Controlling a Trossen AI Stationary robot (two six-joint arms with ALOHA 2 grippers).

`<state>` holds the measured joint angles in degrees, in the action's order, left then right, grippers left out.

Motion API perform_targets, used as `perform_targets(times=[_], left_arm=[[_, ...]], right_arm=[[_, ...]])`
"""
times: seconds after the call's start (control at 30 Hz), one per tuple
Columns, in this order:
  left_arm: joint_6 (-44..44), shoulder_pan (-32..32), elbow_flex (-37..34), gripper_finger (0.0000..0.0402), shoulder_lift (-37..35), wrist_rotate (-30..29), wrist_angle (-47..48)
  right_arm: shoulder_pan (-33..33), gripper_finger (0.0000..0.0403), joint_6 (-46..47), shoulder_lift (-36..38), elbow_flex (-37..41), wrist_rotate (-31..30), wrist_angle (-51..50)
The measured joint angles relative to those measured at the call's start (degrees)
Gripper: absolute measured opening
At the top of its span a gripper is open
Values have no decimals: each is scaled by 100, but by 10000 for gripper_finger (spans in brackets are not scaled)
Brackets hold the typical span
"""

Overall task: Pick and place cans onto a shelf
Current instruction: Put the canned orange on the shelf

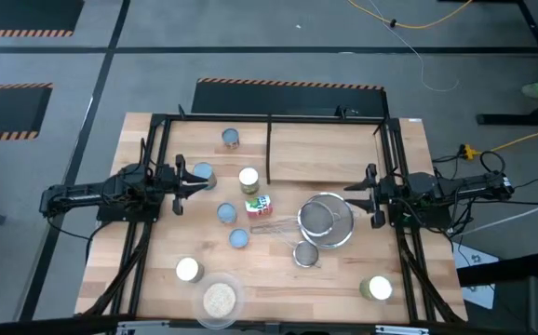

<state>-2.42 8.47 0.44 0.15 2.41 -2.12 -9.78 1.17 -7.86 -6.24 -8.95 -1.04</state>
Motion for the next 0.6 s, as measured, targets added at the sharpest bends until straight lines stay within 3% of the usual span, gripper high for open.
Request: perform_targets(times=[0.17,0.37,0.47,0.6], left_arm=[[0,2,0,66,1,0,1],[0,1,0,66,0,-2,1],[0,0,0,66,0,-2,1],[0,0,-1,66,1,-2,1]], right_arm=[[0,214,4,0,0,0,-4],[0,220,-242,0,0,-1,180],[0,220,-764,-2,0,59,631],[0,220,-469,0,0,396,1667]])
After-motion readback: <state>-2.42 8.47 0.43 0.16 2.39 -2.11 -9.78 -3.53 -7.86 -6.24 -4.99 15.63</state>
